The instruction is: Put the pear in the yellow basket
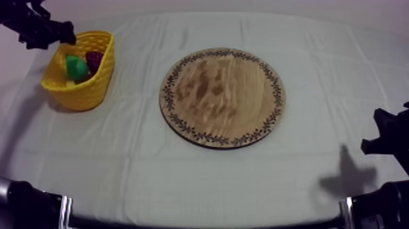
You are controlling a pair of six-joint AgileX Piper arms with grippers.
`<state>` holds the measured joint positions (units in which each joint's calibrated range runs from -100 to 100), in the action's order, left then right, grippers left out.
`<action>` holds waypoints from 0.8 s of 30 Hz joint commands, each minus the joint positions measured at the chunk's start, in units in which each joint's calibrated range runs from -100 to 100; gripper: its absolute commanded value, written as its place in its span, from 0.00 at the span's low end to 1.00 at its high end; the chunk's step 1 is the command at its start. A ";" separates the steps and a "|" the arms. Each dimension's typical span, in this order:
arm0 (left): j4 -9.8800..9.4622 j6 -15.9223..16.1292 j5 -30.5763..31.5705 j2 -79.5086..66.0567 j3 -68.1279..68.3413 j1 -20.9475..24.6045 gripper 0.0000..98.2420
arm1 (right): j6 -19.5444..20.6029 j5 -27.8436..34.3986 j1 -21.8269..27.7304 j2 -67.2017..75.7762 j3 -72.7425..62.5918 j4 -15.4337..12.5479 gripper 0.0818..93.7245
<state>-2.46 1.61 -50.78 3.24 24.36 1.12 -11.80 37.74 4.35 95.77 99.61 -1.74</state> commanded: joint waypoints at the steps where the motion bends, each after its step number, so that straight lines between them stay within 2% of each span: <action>1: 0.54 0.05 1.73 -4.04 0.86 0.13 0.64 | -0.03 0.01 0.01 -0.01 0.05 0.01 0.00; 4: 1.47 1.29 5.48 -9.90 3.86 0.29 0.43 | -0.01 0.01 0.01 -0.01 0.05 0.01 0.00; 7: 2.29 3.98 10.47 -17.63 9.30 0.19 0.17 | -0.08 0.01 0.01 -0.01 0.05 0.01 0.00; 9: 2.68 5.89 14.41 -23.65 14.19 0.02 0.09 | -0.02 0.01 0.01 -0.01 0.05 0.01 0.00; 12: 2.97 7.94 21.77 -33.48 23.65 -0.38 0.03 | -0.01 0.01 0.01 -0.01 0.05 0.01 0.00; 16: 2.94 6.32 28.50 -46.85 36.57 -1.06 0.01 | -0.03 0.01 0.01 -0.01 0.05 0.01 0.00; 20: 2.85 3.85 29.72 -59.89 46.56 -1.85 0.00 | 0.00 0.01 0.01 -0.01 0.05 0.01 0.00; 24: 2.82 3.30 25.37 -72.99 52.30 -2.73 0.00 | 0.00 0.01 -0.04 -0.01 0.05 0.01 0.00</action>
<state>0.38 5.63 -22.81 -55.27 70.39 -1.37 -11.84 37.74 4.35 95.77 99.61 -1.74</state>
